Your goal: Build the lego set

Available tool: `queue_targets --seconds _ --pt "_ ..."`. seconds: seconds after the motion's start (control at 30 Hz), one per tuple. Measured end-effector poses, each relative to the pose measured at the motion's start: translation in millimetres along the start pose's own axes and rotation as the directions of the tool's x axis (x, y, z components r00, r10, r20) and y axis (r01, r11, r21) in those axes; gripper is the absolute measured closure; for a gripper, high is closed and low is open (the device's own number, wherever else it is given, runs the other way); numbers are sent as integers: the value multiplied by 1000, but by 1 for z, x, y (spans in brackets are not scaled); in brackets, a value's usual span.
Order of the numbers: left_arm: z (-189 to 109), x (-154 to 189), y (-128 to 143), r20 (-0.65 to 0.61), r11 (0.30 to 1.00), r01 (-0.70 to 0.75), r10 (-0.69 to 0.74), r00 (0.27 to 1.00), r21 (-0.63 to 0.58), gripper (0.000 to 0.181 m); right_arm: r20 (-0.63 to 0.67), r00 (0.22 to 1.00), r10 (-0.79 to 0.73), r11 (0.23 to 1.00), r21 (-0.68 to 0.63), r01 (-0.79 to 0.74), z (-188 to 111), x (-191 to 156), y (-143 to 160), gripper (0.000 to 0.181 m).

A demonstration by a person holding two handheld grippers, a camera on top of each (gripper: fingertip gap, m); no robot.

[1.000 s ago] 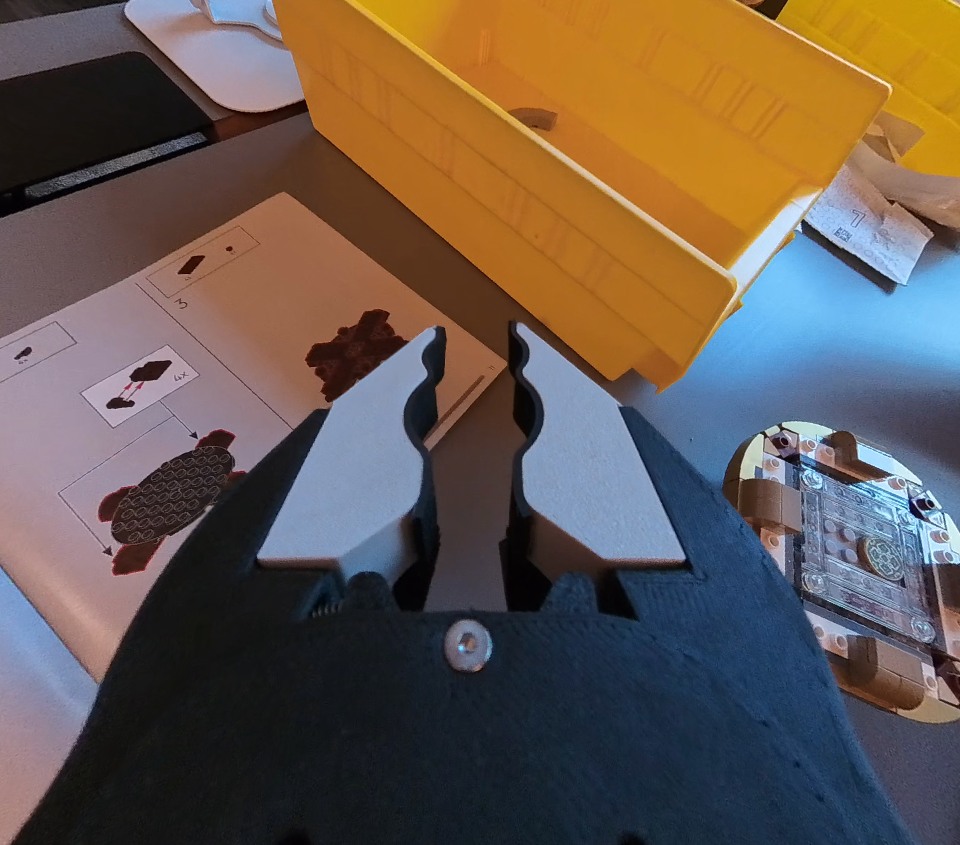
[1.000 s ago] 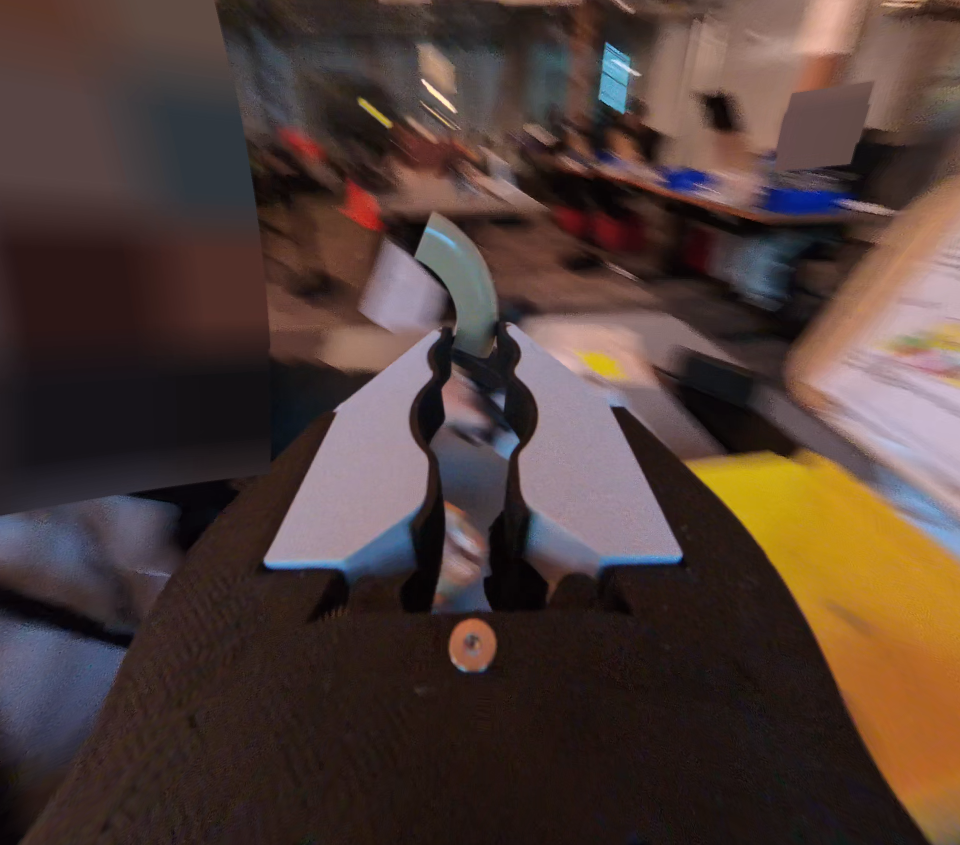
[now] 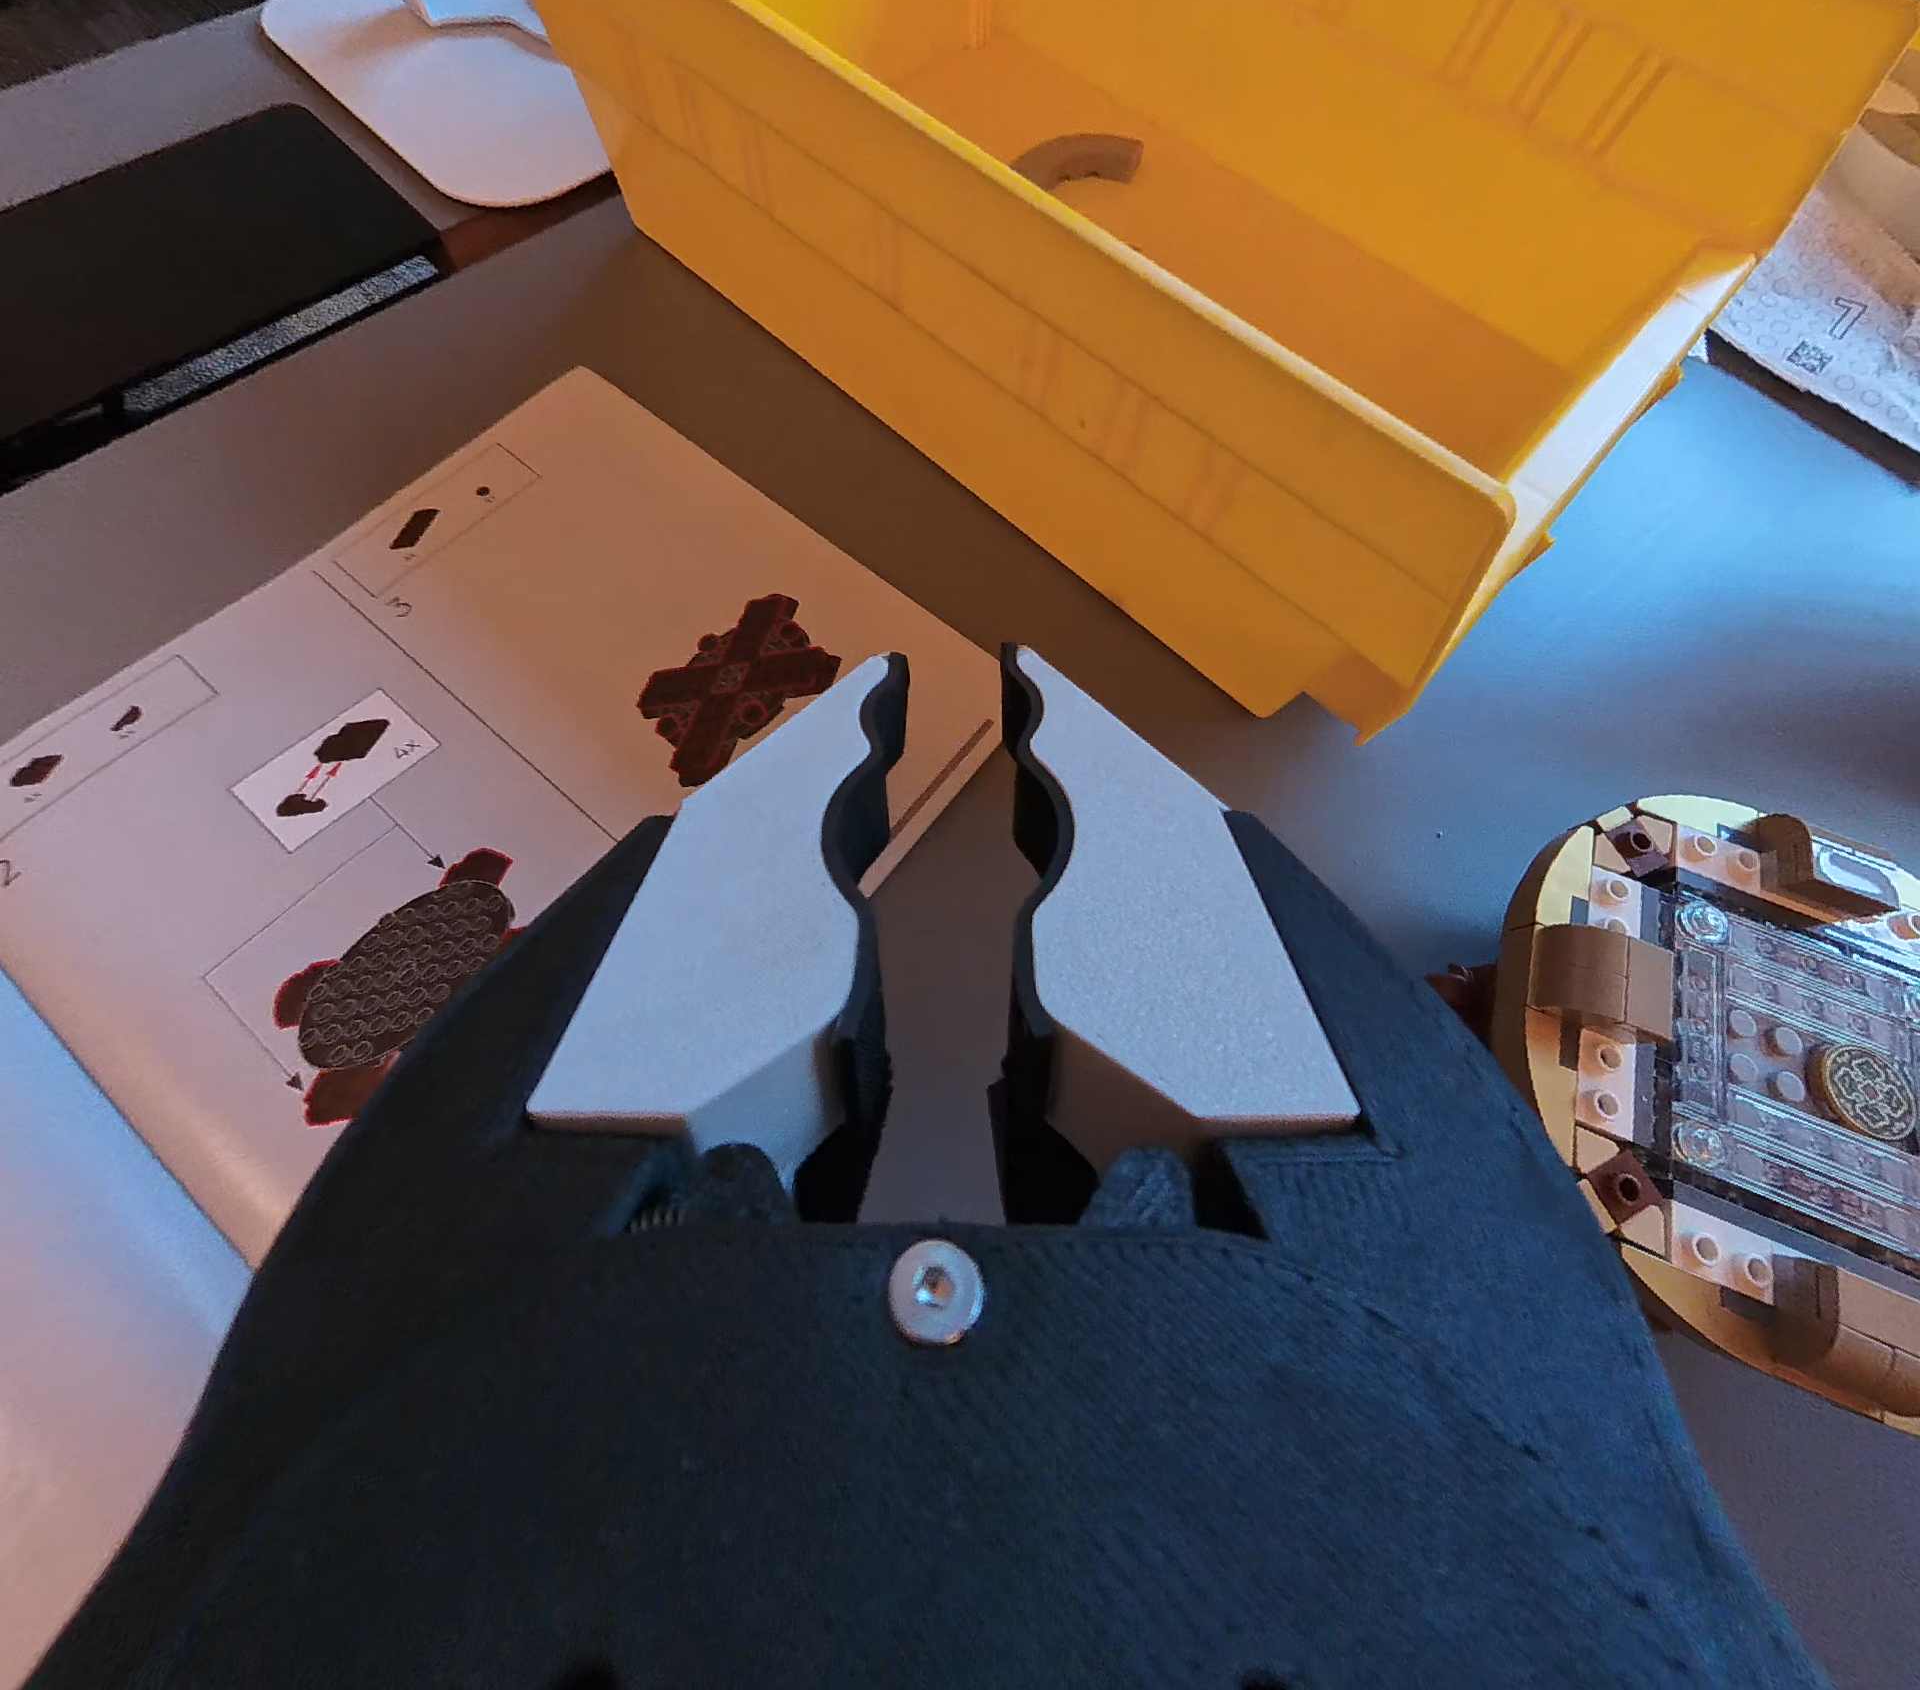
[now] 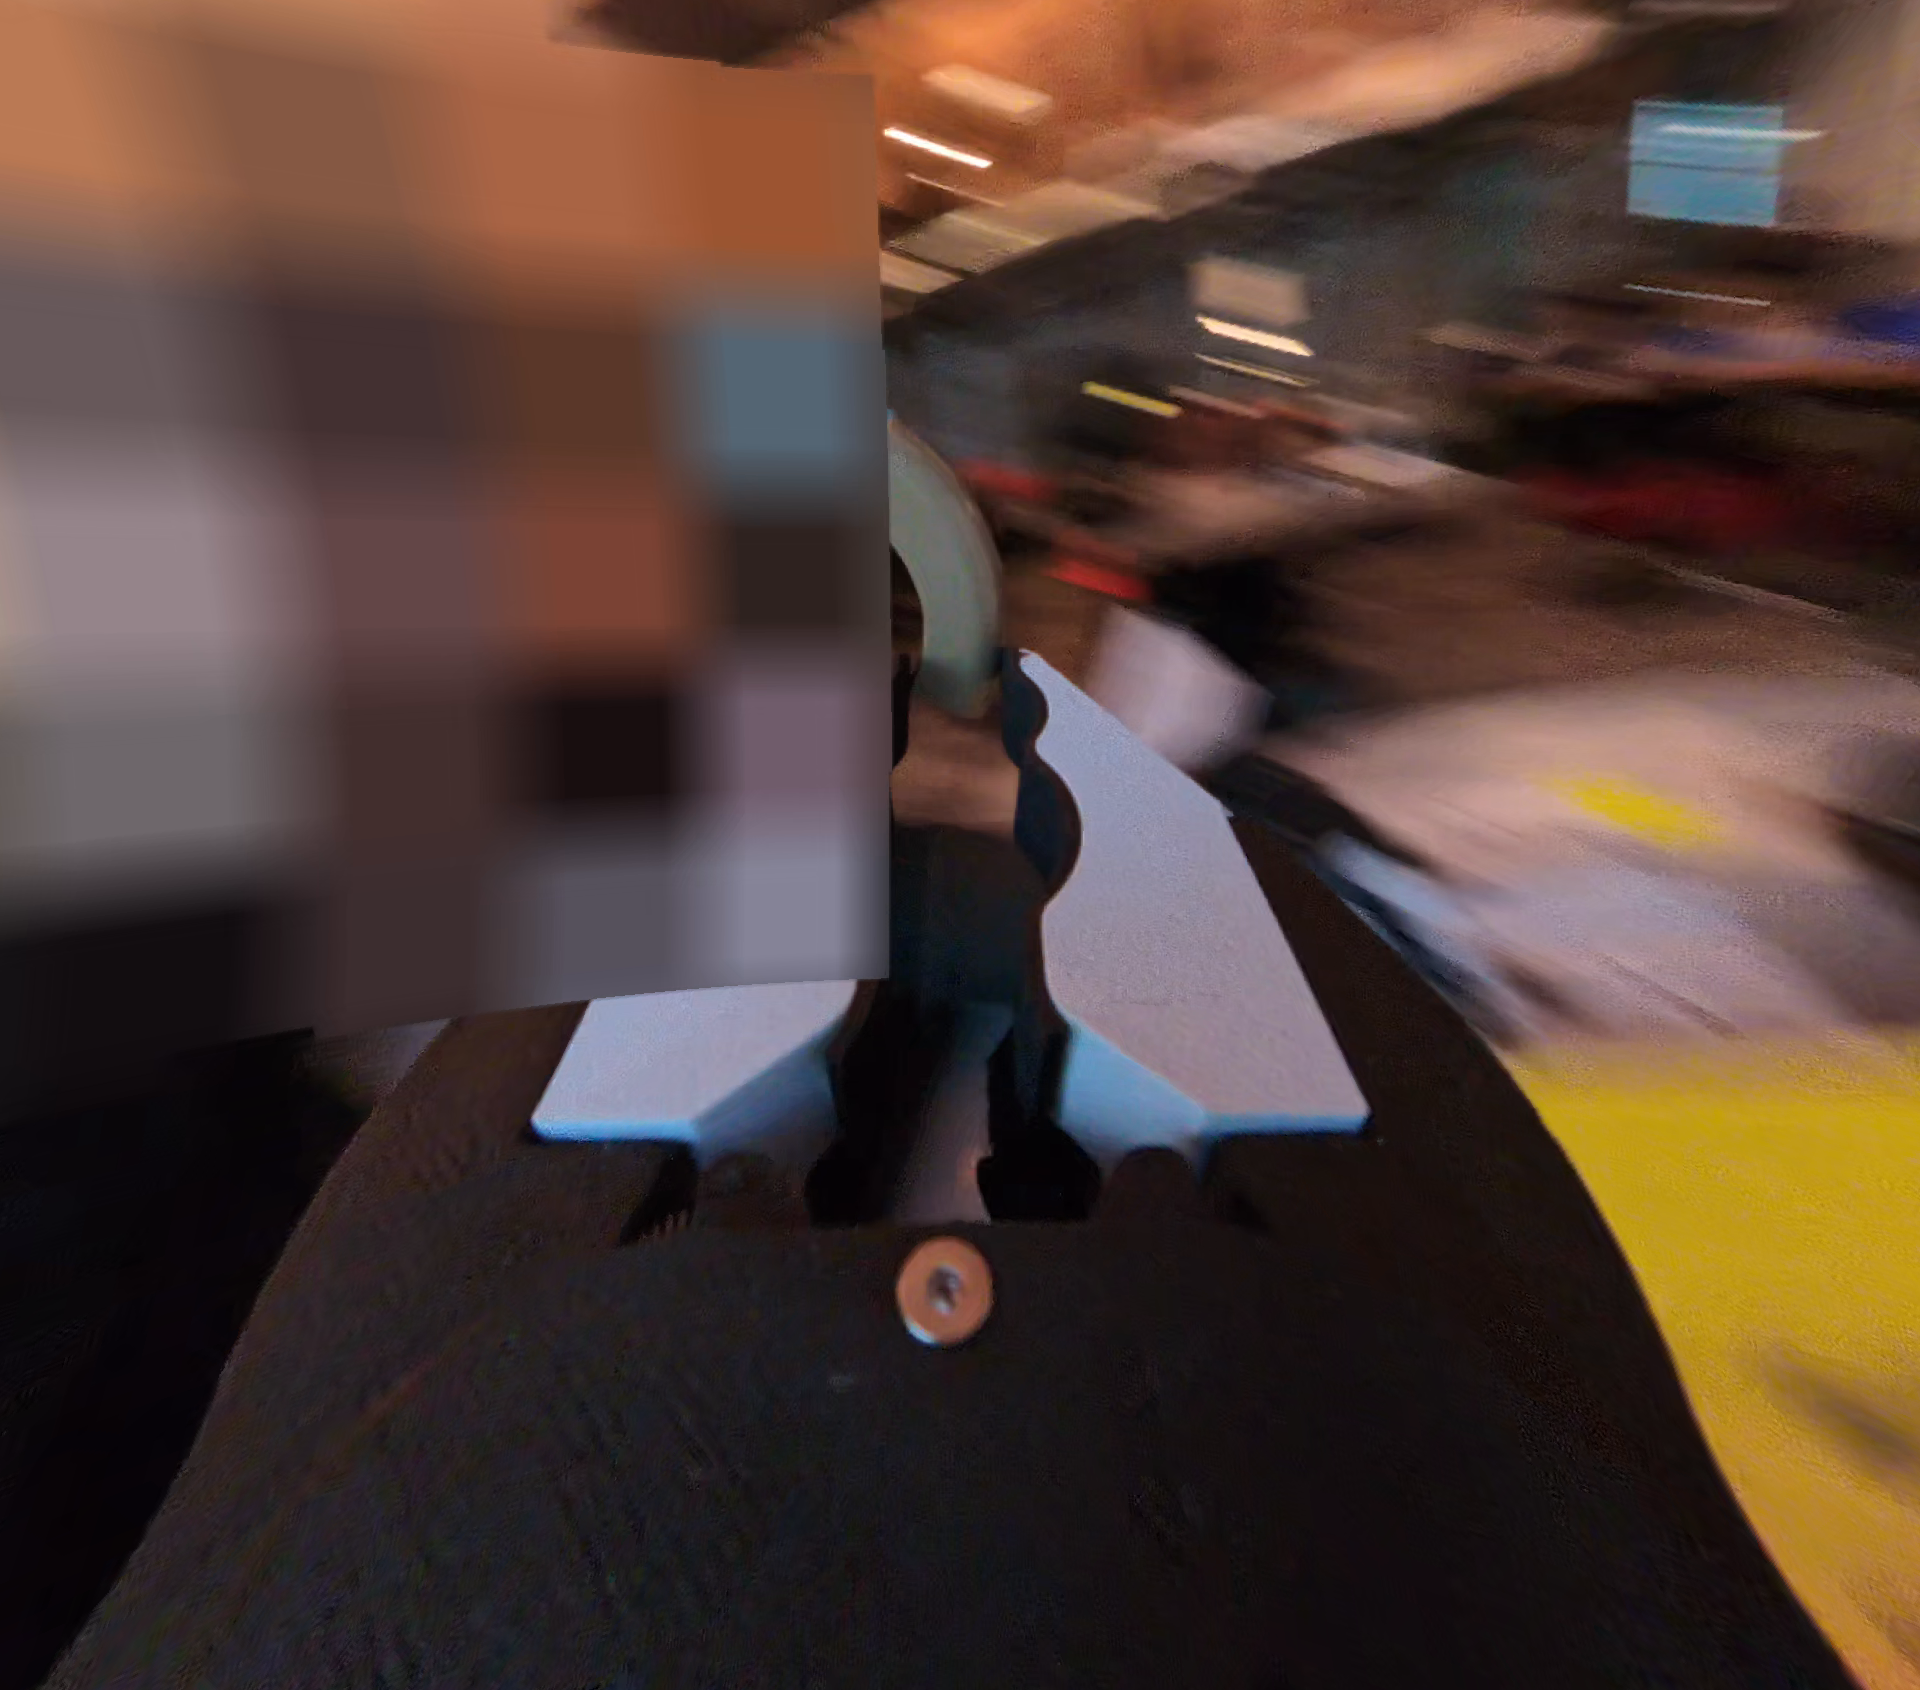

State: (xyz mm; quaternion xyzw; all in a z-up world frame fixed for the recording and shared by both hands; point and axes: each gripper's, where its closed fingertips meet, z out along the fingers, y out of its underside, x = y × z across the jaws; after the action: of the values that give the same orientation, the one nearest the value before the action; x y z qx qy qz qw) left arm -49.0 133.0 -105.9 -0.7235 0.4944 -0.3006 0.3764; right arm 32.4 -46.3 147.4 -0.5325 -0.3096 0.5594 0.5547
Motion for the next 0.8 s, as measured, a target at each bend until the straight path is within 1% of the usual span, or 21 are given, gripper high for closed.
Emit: queue_targets --seconds 0.03,0.07,0.1,0.13,0.17,0.2,0.23,0.27,0.3,0.37,0.4,0.43,0.5,0.53,0.57,0.6,0.63,0.67,0.73,0.77,0.8 --pt "2 -1 1 1 1000 5 -5 1000 1 165 -356 927 -119 988 -130 77 -13 54 14 167" --pt "4 -1 1 1 1000 11 -11 1000 1 165 -628 718 -301 944 -303 130 -43 99 22 166" --pt "6 -2 1 -1 1000 14 -14 1000 2 165 -723 496 -481 868 -475 149 -72 124 27 166" --pt "8 -2 0 -3 1000 16 -16 1000 3 165 -695 372 -615 777 -616 133 -86 136 34 166" --pt "9 -2 0 -4 1000 19 -19 1000 3 165 -650 319 -689 704 -705 83 -92 143 45 166" --pt "9 -1 1 -5 1000 22 -22 1000 3 165 -627 294 -721 661 -750 23 -97 150 56 166" --pt "8 0 1 -5 1000 22 -22 1000 1 165 -610 295 -736 636 -772 -10 -96 156 66 166" --pt "8 0 1 -4 1000 21 -21 1000 0 165 -598 319 -735 621 -783 -35 -92 161 77 166" --pt "8 0 2 -3 1000 19 -19 1000 -1 165 -599 361 -714 614 -784 -86 -89 167 94 166" --pt "7 1 3 -1 1000 21 -21 1000 -2 165 -652 434 -622 587 -755 -292 -91 179 140 166" --pt "8 1 4 -1 1000 23 -23 1000 -5 164 -673 447 -589 547 -739 -393 -94 183 163 166" --pt "8 2 5 -1 1000 26 -26 1000 -10 165 -679 449 -581 499 -733 -463 -96 187 182 166" --pt "9 2 7 -3 999 28 -28 1000 -20 164 -659 438 -611 411 -738 -535 -103 193 206 166" --pt "9 2 7 -3 999 28 -28 1000 -24 164 -652 424 -628 390 -736 -554 -107 196 212 166" --pt "8 2 6 -4 999 28 -28 1000 -21 164 -657 402 -638 392 -726 -565 -111 199 213 164" --pt "8 2 4 -5 999 29 -29 1000 -16 163 -667 380 -641 406 -715 -569 -114 202 212 152" --pt "7 3 2 -8 1000 30 -30 1000 -8 163 -676 365 -640 421 -706 -569 -117 204 208 146" --pt "5 5 -1 -16 999 34 -34 999 2 162 -686 362 -631 440 -701 -561 -118 204 203 146" --pt "2 6 -4 -33 999 46 -45 998 19 162 -713 394 -580 503 -694 -515 -107 198 190 147" --pt "0 6 -5 -38 999 50 -49 998 23 162 -718 430 -548 544 -696 -469 -94 193 182 148" --pt "-1 5 -6 -39 998 51 -50 998 26 162 -702 485 -521 582 -708 -399 -76 186 173 148"
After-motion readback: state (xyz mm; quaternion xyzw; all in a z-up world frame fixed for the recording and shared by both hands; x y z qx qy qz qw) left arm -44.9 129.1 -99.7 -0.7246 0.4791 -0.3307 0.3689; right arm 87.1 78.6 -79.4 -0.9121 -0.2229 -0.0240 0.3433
